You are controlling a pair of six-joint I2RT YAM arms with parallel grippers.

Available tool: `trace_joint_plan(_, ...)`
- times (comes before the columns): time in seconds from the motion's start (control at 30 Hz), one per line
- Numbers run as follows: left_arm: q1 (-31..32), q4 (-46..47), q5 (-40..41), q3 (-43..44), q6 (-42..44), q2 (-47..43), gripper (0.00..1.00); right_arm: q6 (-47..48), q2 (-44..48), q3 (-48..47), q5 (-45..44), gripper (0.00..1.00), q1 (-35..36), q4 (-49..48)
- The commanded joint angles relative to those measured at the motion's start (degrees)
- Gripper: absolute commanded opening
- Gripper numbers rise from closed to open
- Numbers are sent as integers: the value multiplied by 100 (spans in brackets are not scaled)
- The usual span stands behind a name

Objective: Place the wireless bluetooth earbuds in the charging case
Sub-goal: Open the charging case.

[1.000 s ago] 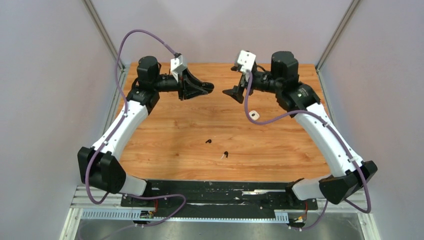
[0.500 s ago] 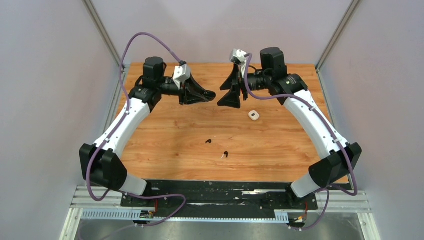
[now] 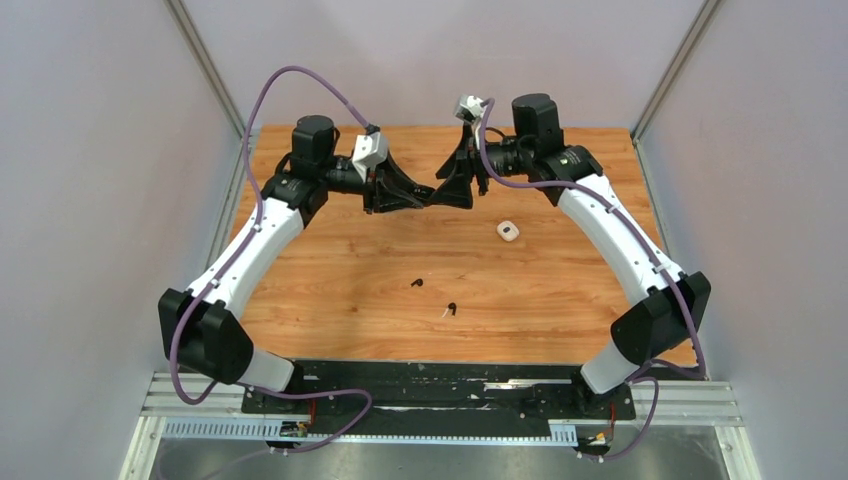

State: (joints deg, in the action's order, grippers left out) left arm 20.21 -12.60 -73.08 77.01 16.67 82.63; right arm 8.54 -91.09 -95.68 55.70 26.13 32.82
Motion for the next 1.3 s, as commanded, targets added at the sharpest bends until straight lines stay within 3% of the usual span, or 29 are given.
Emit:
trace_joint_plan(0.0,65,47,-51,52,-122,-288,0,-236,-51,-72,-200,74,28,-380)
trace_joint_plan(0.23,102,-88,-79,39,-73,-326,0,-639,-116,-156,-856,70,-173,-613)
trace_joint_plan(0.47,147,-277,-31,12,65,-326,0,-968,-160,-315,-963,69,-416,-761)
trace_joint_plan(0.97,150,504,283,-270,-1086,-291,0,-329,540,376,636,73,-407,-642)
trace_joint_plan(1.27,150,1134,295,-384,-1930,-308,0,258,485,348,508,58,-149,-298)
